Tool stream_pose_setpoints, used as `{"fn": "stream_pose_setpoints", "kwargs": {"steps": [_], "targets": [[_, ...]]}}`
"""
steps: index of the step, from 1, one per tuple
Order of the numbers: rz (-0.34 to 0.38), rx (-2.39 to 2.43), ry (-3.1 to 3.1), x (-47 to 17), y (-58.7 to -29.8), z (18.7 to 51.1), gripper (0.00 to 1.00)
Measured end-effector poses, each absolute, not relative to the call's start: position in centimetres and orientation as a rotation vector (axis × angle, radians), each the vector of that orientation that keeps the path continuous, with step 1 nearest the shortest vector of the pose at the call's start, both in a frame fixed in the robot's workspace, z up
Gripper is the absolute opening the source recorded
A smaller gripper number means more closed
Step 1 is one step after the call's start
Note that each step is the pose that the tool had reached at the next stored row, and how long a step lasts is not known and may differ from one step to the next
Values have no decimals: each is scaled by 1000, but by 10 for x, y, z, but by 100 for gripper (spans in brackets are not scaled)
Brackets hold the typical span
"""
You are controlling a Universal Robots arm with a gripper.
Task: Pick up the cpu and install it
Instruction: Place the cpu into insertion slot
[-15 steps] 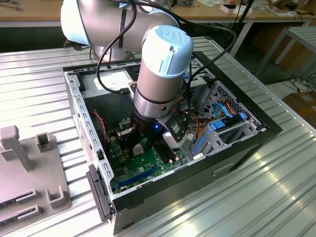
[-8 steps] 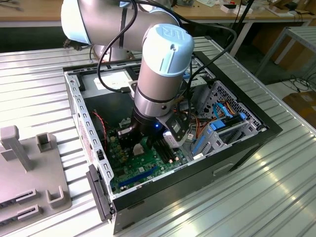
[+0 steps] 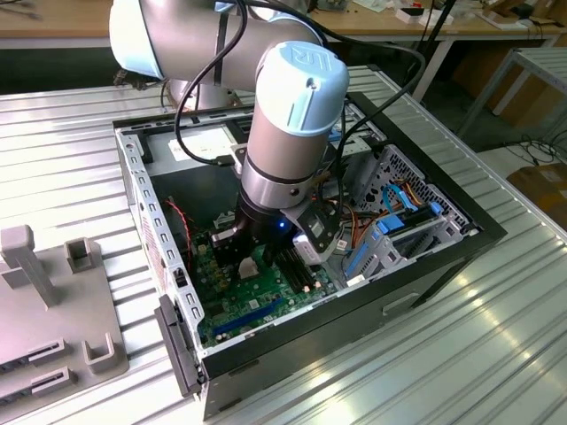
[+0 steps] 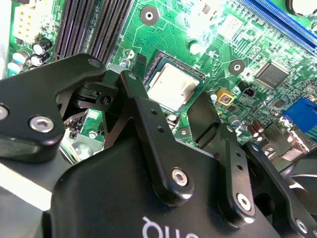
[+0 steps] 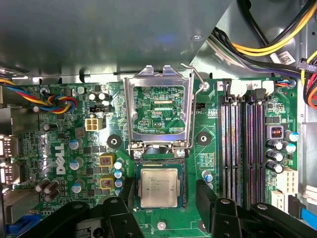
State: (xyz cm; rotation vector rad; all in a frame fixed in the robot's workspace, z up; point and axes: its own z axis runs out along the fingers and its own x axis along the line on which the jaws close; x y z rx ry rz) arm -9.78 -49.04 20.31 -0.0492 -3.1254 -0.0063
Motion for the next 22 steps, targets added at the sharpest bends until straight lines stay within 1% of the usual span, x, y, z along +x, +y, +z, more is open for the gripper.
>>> {"fn": "stream_pose_setpoints", "kwargs": {"steps": [4, 5, 7, 22], "targets": [[-6, -49, -3125, -98, -490, 203, 62], [-6, -49, -3125, -98, -490, 203, 60], [-6, -49, -3125, -98, -490, 203, 47], [-9, -116, -3124, -102, -490, 203, 47]]}}
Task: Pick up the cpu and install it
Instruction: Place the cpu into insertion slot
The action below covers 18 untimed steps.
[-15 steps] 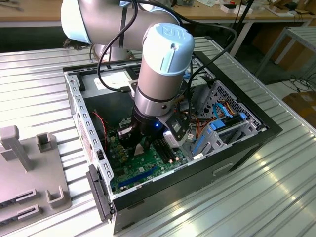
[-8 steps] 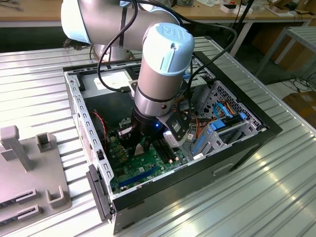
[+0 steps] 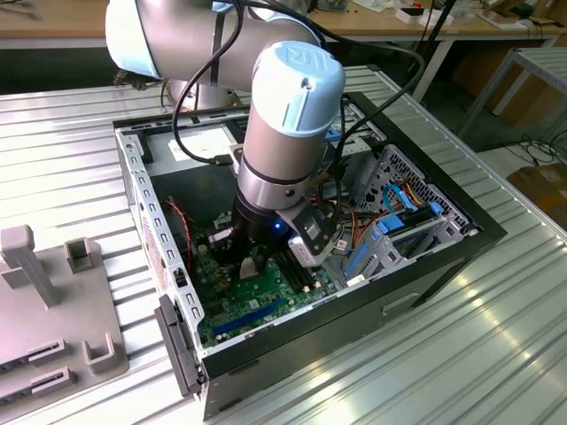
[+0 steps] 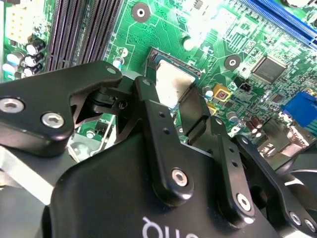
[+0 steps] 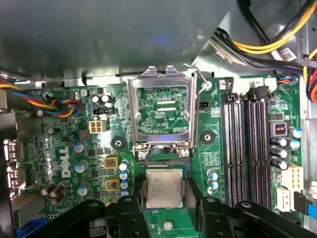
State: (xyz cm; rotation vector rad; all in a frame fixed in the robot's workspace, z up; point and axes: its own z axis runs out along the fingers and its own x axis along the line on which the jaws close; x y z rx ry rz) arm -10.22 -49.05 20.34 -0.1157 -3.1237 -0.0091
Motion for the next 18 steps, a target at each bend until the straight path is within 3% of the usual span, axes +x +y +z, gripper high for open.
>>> {"fn": "stream_pose_setpoints", "kwargs": {"steps": [18], "targets": [[-10, -86, -3125, -102, -492, 204, 47]]}}
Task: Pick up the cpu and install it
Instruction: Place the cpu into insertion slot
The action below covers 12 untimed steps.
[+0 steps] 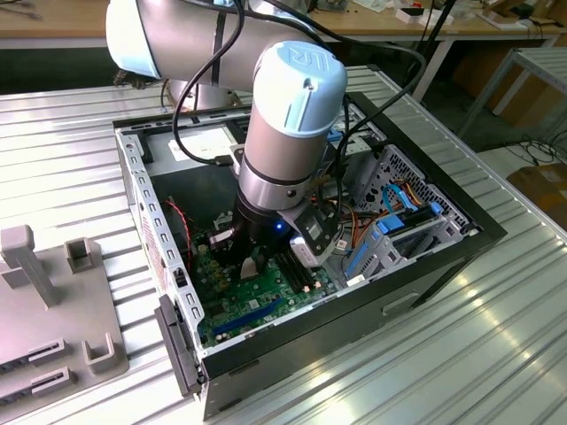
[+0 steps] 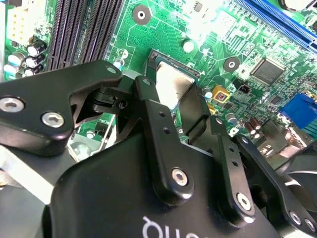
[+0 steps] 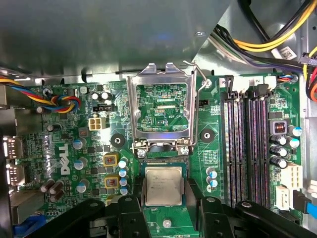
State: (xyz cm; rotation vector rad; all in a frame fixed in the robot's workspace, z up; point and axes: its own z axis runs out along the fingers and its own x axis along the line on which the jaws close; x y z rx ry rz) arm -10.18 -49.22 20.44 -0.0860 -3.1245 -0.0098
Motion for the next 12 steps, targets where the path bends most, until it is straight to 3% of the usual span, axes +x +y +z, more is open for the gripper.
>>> {"fn": "stream_pose_setpoints", "kwargs": {"steps": [12], "targets": [[-10, -87, -3124, -103, -491, 205, 47]]}}
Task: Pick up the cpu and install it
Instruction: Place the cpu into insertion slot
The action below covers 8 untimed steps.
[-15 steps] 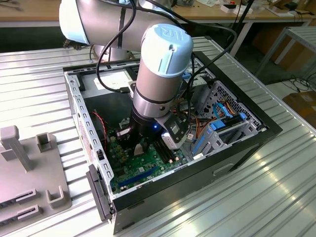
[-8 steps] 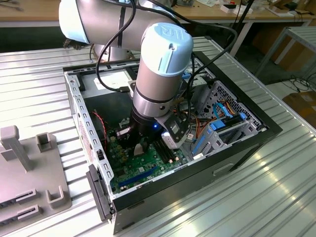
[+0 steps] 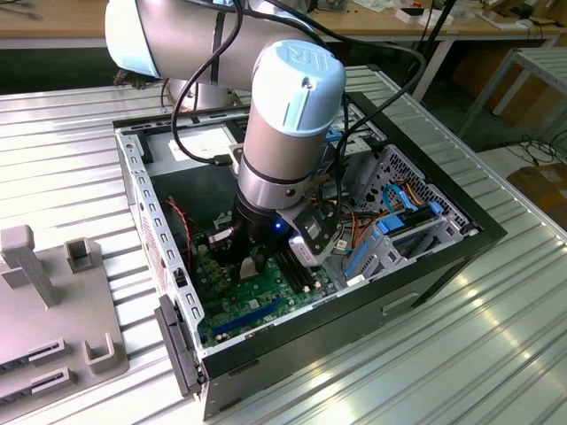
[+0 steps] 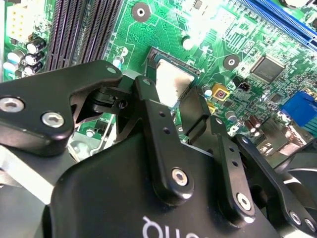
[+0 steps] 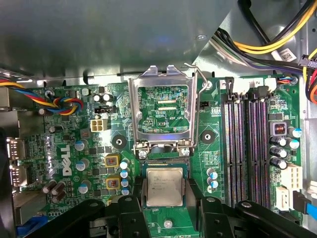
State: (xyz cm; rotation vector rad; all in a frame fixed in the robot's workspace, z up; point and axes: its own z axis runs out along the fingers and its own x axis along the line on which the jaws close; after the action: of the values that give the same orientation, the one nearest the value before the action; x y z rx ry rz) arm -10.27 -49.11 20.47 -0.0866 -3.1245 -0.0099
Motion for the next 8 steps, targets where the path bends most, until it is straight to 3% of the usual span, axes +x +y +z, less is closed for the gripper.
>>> {"fn": "stream_pose_setpoints", "kwargs": {"steps": [6, 8], "targets": [[-10, -87, -3125, -102, -491, 204, 47], [-9, -87, -3124, -102, -491, 204, 39]]}}
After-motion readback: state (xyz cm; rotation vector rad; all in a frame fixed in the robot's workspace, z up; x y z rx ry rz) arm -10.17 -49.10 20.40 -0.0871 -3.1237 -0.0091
